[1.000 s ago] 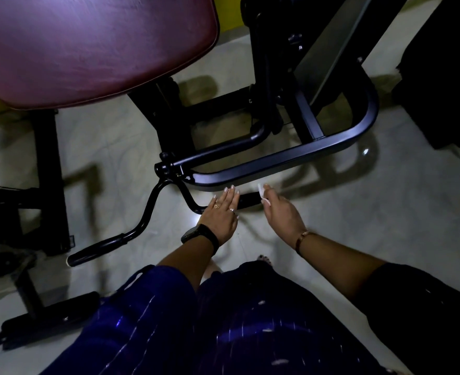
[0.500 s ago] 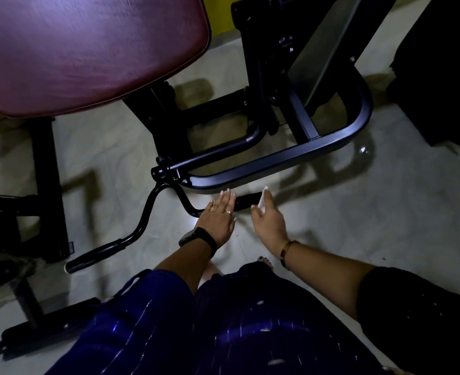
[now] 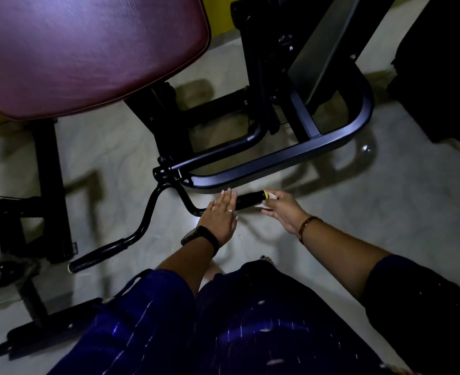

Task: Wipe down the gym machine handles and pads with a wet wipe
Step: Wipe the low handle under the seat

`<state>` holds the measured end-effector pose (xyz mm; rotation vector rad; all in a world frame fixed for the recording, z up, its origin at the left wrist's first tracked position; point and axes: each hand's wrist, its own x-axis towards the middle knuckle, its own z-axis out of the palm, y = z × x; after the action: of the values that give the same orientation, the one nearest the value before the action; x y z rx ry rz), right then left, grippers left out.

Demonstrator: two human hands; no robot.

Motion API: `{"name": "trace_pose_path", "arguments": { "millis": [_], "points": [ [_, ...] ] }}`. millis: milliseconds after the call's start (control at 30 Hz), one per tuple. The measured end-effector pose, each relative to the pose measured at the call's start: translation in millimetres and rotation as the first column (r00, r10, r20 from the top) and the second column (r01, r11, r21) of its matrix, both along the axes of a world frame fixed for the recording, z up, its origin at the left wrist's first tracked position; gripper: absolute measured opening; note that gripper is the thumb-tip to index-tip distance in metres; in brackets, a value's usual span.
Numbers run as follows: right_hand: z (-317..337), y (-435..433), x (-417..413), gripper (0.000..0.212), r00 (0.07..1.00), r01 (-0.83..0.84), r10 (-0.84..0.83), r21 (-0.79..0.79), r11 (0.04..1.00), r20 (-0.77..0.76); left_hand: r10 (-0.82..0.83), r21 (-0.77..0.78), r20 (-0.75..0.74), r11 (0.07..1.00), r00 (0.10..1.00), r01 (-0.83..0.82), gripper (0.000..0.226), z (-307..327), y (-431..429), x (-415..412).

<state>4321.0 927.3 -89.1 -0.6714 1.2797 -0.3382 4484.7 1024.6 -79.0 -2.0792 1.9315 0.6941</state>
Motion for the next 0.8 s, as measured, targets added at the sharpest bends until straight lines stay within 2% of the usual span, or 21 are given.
{"name": "trace_pose_path", "arguments": {
  "millis": [100,167,233,300,400,600,800],
  "points": [
    [-2.8,14.8,-4.3,0.035,0.975,0.212,-0.216,0.072,0.975,0.045,-0.034,-0.032,0.026,0.999,0.999,0.035,0.064,0.9,1.9,0.2],
    [-0.9,19.8,-0.8,0.033,0.954,0.28,-0.288,0.099,0.955,0.079,-0.123,-0.059,0.045,0.99,0.991,0.125,0.066,0.7,4.7,-0.5],
    [1.9,15.1,4.1,0.037,0.949,0.294,-0.304,0.113,0.949,0.087,-0.222,-0.055,0.056,0.973,0.973,0.225,0.067,0.5,5.6,-3.0],
    [2.6,6.3,8.1,0.043,0.952,0.275,-0.288,0.129,0.953,0.102,-0.255,-0.04,0.073,0.965,0.964,0.258,0.067,0.8,4.3,-7.0],
    [7.0,-1.9,8.3,0.048,0.952,0.264,-0.285,0.173,0.949,0.108,-0.21,-0.028,0.089,0.977,0.974,0.213,0.066,2.4,-0.4,-11.7],
    [13.4,15.7,-6.2,0.042,0.892,0.375,-0.431,0.31,0.874,0.136,-0.213,0.017,0.079,0.977,0.974,0.212,0.064,2.9,-7.6,-12.5],
    [10.1,15.9,-1.1,0.043,0.885,0.358,-0.422,0.289,0.888,0.199,-0.211,0.027,0.079,0.977,0.974,0.21,0.064,2.9,-8.5,-13.8]
  ]
}}
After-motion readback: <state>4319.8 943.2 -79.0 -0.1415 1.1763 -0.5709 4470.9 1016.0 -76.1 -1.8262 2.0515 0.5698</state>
